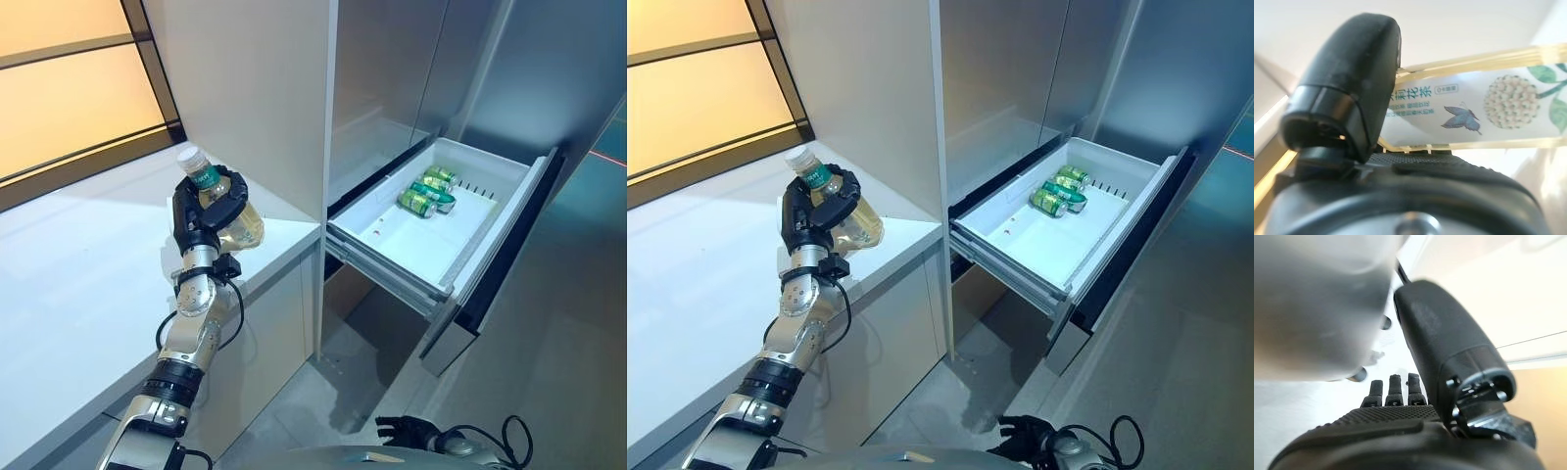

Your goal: Put drinks into fridge and close the fridge

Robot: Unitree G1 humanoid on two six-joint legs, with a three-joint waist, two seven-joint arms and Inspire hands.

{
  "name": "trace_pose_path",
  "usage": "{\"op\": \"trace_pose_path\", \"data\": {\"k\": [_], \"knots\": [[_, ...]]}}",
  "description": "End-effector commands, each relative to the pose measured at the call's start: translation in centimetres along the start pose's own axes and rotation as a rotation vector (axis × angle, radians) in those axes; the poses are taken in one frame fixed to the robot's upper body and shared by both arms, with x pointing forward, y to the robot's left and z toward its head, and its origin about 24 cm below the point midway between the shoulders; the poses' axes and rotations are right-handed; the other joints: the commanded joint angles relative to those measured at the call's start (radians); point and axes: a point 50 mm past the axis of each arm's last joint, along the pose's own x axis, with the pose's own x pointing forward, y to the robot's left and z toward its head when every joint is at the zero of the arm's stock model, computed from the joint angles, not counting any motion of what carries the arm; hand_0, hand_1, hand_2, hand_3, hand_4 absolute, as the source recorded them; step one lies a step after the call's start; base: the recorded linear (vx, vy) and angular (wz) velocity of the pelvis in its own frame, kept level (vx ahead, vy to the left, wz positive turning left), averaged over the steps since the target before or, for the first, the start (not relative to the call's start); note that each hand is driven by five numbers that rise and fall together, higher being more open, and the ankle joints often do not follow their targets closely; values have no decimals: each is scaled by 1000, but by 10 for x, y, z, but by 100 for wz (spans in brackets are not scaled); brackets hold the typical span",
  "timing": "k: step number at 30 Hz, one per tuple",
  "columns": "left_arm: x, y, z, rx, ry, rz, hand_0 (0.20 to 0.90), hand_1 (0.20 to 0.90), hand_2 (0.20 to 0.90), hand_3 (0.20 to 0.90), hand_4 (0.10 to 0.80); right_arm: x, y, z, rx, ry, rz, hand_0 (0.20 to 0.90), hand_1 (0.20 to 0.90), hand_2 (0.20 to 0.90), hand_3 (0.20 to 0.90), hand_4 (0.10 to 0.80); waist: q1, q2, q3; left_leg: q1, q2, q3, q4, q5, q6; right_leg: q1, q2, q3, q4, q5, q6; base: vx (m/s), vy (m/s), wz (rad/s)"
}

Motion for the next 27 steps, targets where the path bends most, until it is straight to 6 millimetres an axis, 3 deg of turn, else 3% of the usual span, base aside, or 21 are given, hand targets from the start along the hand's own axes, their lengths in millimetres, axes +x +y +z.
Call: {"op": "trace_pose_path", "data": {"k": [1,2,5,9,11,15,21,27], "knots": [[16,-59,90,-353,-412,-400,300,300,300,200,100,-4,-3,73,-69,-351,-31,900,900,900,900,800,6,1,-46,-3,-45,18,3,-81,46,-27,-21,33,62,-6,52,-48,-12,1],[12,-63,94,-395,-422,-441,300,300,300,200,100,-11,3,98,-80,-434,-17,900,900,900,900,800,-2,-1,-41,-3,-45,18,3,-83,47,-28,-21,34,63,-7,52,-42,-20,1],[-1,-71,103,-439,-469,-525,300,300,300,200,100,-40,14,144,-52,-652,47,900,900,900,900,800,-22,-7,-29,0,-44,19,3,-84,45,-27,-19,43,59,-5,54,-44,-33,-6],[-8,-74,109,-434,-504,-589,300,300,300,200,100,-67,15,174,-27,-839,104,900,900,900,900,800,-29,-8,-23,7,-43,19,3,-84,43,-18,-18,46,52,-2,55,-5,-6,-2],[-13,-78,114,-404,-523,-630,300,300,300,200,100,-103,11,207,-18,-1044,147,900,900,900,900,800,-32,-9,-23,8,-41,23,3,-85,40,-14,-18,48,47,-1,59,0,0,0],[-16,-79,112,-354,-518,-668,300,300,300,200,100,-166,6,247,-105,-1335,161,900,900,900,900,800,-32,-7,-24,6,-39,30,3,-84,39,-17,-16,53,45,1,60,-16,5,-2],[-19,-95,110,-226,-489,-749,300,300,300,200,100,-220,15,280,-263,-1539,151,900,900,900,900,800,-28,-5,-32,-1,-38,39,3,-75,39,-28,-18,57,46,8,59,-25,10,-8],[-27,-111,104,-123,-465,-858,300,300,300,200,100,-225,29,284,-299,-1534,248,900,900,900,900,800,-25,-7,-39,-5,-38,44,3,-71,41,-31,-19,58,44,11,58,-3,1,-1]]}}
